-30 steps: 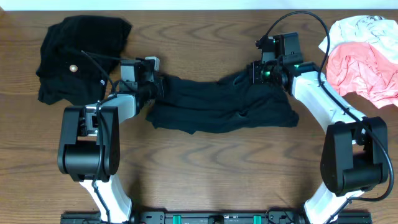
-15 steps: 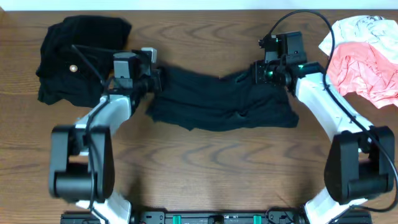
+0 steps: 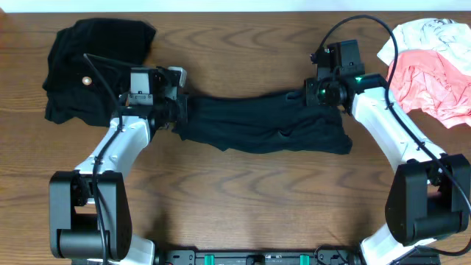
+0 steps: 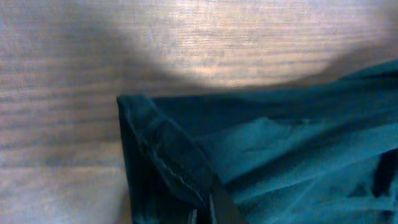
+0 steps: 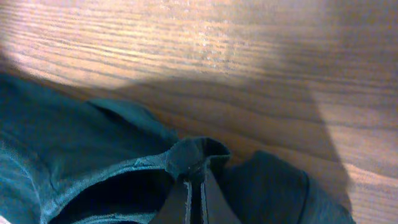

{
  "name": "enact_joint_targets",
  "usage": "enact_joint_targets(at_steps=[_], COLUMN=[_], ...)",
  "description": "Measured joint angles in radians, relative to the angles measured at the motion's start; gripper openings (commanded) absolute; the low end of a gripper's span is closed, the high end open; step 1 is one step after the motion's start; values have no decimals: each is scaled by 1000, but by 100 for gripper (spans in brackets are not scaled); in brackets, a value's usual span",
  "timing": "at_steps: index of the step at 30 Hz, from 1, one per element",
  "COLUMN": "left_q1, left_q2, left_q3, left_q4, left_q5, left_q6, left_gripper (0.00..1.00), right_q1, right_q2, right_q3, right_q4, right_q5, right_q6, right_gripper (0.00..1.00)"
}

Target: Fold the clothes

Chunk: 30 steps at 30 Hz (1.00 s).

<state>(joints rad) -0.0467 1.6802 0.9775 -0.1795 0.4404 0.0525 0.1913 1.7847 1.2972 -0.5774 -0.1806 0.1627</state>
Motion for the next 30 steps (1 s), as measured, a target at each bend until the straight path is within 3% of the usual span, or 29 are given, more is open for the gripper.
enact_joint_targets(at_steps=[15, 17, 20, 24, 30], left_q1=[0, 0, 0, 0, 0], left_q2=[0, 0, 0, -1, -31], left_q3=[0, 0, 0, 0, 0], left_q4=[-101, -101, -101, -101, -101], left_q5=[-30, -36, -47, -55, -55], left_q6=[5, 5, 14, 9, 8], left_gripper=[7, 12, 31, 37, 38], right_q1=[0, 0, 0, 0, 0], right_q2=[0, 0, 0, 0, 0], right_q3=[0, 0, 0, 0, 0], right_q4=[-32, -32, -31, -28, -17], right_q5=[14, 14, 17, 18, 18], right_q6=[0, 0, 0, 0, 0], right_gripper=[1, 1, 1, 1, 1])
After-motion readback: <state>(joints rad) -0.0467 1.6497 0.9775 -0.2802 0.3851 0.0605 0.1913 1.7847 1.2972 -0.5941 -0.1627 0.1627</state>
